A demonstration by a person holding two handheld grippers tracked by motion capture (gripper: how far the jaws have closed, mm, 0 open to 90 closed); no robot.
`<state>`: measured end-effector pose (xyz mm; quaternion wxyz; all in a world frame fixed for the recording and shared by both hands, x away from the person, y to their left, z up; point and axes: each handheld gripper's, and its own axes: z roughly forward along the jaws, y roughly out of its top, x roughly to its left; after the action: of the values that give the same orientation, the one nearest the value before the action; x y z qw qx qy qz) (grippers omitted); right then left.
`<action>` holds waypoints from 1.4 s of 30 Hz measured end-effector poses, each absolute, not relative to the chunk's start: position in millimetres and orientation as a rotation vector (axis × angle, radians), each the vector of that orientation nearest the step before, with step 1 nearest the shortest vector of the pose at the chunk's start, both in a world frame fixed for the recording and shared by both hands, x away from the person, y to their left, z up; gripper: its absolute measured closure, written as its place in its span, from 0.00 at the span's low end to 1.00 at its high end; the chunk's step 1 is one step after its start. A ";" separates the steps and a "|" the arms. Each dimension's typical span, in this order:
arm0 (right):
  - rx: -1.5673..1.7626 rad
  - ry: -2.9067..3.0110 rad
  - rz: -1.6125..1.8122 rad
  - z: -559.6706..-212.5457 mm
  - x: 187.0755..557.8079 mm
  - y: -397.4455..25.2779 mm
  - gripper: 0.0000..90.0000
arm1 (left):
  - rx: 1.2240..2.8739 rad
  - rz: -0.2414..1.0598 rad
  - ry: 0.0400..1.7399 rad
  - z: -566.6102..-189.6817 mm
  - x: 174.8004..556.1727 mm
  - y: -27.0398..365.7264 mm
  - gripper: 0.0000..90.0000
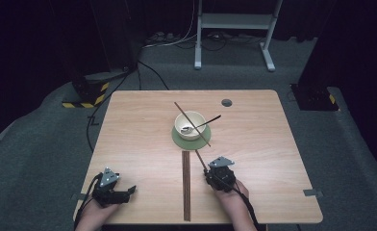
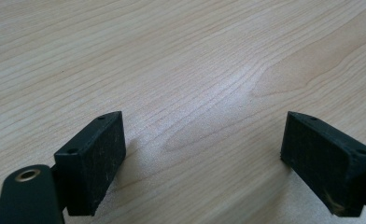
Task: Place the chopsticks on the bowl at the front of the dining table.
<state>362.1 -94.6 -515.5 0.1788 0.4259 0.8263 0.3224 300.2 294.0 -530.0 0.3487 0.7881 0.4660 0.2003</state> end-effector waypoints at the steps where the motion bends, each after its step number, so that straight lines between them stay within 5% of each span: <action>1: 1.208 2.333 0.915 -515.8 360.8 -95.1 0.75 | 2.043 0.519 1.208 -530.0 300.3 294.0 0.15; 17: 1.195 2.360 0.880 -513.3 361.3 -91.0 0.93 | 2.044 0.519 1.204 -530.1 300.3 294.0 0.15; 42: 1.106 2.297 0.968 -476.5 357.2 -90.4 0.94 | 2.044 0.518 1.202 -530.1 300.3 293.9 0.16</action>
<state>357.2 -90.4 -476.5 0.2060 0.3969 0.8242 0.3473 300.3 293.9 -530.1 0.3499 0.7890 0.4639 0.1998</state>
